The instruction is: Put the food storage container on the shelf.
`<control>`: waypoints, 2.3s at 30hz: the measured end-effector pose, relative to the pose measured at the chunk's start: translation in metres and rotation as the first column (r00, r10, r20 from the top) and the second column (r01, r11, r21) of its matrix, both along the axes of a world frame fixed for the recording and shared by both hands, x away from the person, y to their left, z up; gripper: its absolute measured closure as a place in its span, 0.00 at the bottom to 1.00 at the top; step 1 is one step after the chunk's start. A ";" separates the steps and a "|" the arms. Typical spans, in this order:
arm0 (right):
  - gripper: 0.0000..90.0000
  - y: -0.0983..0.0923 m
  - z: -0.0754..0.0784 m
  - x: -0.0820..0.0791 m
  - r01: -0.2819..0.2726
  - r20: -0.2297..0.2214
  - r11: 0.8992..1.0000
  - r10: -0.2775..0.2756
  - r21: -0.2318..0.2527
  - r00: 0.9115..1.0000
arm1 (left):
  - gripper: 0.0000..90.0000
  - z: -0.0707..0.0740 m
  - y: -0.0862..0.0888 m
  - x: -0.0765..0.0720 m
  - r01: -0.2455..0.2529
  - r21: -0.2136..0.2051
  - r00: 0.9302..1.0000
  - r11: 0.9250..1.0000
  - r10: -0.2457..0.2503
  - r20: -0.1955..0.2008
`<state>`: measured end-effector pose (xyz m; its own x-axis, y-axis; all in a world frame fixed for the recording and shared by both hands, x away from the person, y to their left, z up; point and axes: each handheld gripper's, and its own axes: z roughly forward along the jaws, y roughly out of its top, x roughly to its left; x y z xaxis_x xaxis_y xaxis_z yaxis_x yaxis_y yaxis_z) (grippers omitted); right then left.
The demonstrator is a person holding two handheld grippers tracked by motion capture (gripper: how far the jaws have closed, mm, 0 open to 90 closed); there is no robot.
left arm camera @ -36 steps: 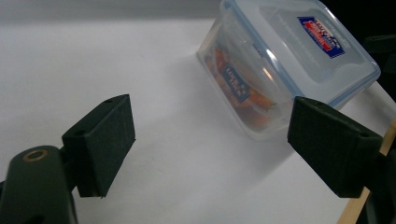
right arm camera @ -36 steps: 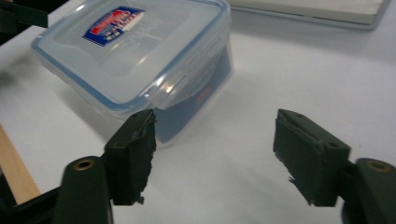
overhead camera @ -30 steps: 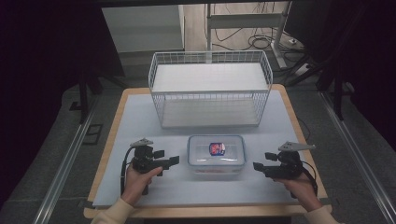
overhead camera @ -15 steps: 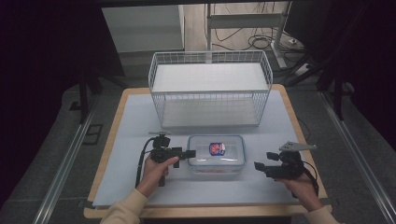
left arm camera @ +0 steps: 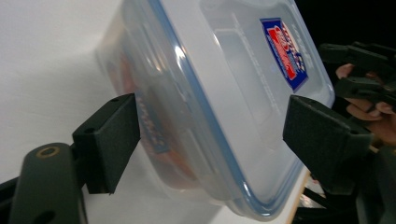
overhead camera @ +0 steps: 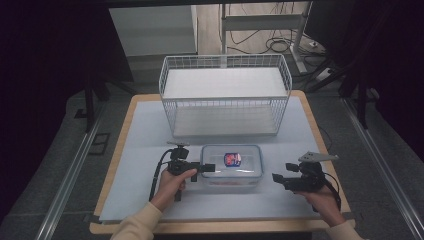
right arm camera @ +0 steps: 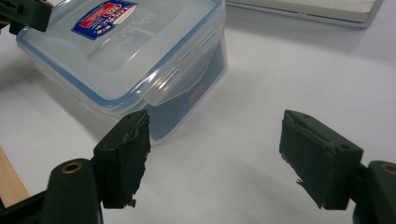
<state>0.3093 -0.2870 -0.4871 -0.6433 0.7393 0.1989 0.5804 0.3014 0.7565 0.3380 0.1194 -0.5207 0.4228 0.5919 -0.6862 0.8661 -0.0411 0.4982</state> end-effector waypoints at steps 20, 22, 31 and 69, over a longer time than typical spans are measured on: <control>0.26 0.015 0.021 0.016 -0.018 -0.026 0.998 0.020 0.066 0.999 | 0.30 0.002 0.003 -0.001 -0.016 -0.005 1.000 1.000 0.017 0.010; 0.25 0.020 0.025 0.022 -0.024 -0.043 0.996 0.028 0.083 0.999 | 0.30 0.002 0.003 -0.002 -0.017 -0.007 1.000 1.000 0.017 0.011; 0.17 0.045 0.021 0.043 -0.036 -0.134 0.995 0.049 0.096 0.990 | 0.30 0.002 0.003 -0.002 -0.016 -0.007 1.000 1.000 0.017 0.011; 0.35 0.043 -0.012 0.070 -0.025 -0.404 0.965 0.133 0.260 0.905 | 0.31 0.002 0.003 -0.004 -0.022 -0.006 0.999 1.000 0.023 0.023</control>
